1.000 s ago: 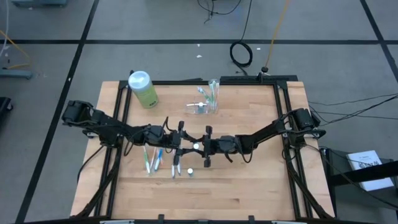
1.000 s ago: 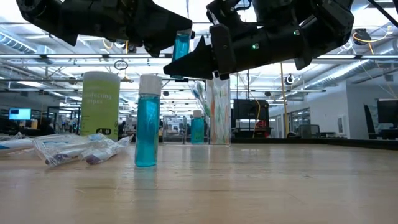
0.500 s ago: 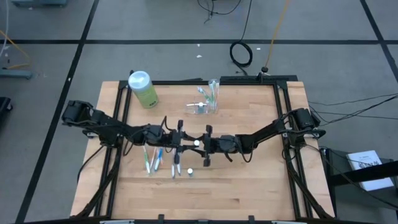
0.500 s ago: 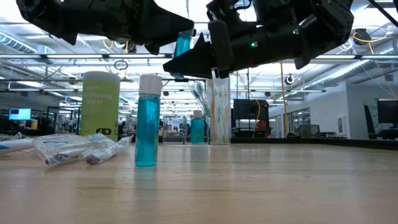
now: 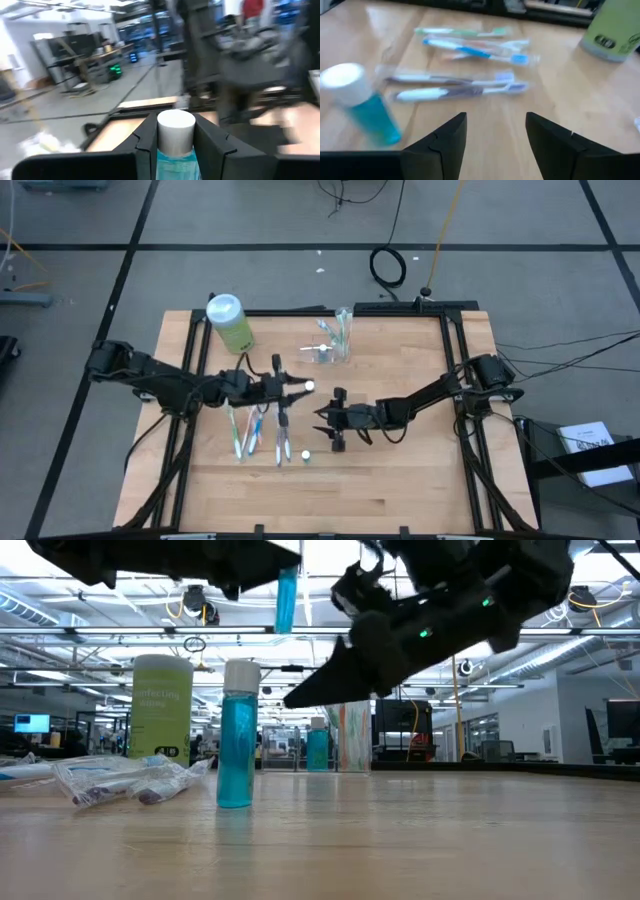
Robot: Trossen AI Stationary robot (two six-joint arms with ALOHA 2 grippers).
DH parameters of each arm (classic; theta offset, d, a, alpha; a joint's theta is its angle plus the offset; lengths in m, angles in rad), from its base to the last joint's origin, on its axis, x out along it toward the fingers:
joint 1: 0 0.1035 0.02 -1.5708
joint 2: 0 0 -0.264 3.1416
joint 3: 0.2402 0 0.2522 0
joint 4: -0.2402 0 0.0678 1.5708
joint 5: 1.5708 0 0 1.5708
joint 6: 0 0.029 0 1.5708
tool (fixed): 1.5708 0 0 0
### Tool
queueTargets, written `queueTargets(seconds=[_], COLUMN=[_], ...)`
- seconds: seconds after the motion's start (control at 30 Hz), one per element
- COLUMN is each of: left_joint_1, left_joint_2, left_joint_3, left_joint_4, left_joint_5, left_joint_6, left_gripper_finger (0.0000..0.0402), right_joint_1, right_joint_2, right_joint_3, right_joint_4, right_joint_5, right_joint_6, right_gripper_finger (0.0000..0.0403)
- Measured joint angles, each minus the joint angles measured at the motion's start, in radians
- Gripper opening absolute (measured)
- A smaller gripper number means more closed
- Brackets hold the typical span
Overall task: Pick & Place toothbrushing station
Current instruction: Put the blue mouthwash into the transparent organizer
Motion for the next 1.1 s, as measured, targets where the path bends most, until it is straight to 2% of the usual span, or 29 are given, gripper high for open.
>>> queueTargets(seconds=[0.13, 0.23, 0.33, 0.5, 0.77, 0.93, 1.1], left_joint_1=[0.064, 0.133, 0.212, 0.342, 0.498, 0.562, 0.611], left_joint_2=[0.000, -0.001, 0.000, 0.028, 0.160, 0.270, 0.362], left_joint_3=[0.000, 0.000, 0.000, -0.001, -0.001, 0.001, 0.038], left_joint_4=[-0.015, -0.025, -0.030, 0.026, 0.186, 0.313, 0.350], left_joint_5=[-0.002, 0.042, 0.101, 0.260, 0.398, 0.409, 0.418], left_joint_6=[-0.009, -0.031, -0.058, -0.099, -0.148, -0.176, -0.217], left_gripper_finger=[0.0087, 0.0088, 0.0089, 0.0084, 0.0083, 0.0084, 0.0085], right_joint_1=[0.022, 0.038, 0.048, 0.046, 0.045, 0.044, 0.039], right_joint_2=[-0.057, -0.117, -0.200, -0.323, -0.472, -0.550, -0.590], right_joint_3=[-0.024, -0.072, -0.148, -0.291, -0.500, -0.565, -0.577], right_joint_4=[-0.095, -0.077, -0.058, 0.047, 0.312, 0.396, 0.402], right_joint_5=[-0.001, 0.001, 0.002, 0.033, 0.029, 0.029, 0.031], right_joint_6=[0.033, 0.045, 0.055, 0.055, 0.013, -0.031, -0.062], right_gripper_finger=[0.0191, 0.0187, 0.0183, 0.0184, 0.0183, 0.0183, 0.0183])
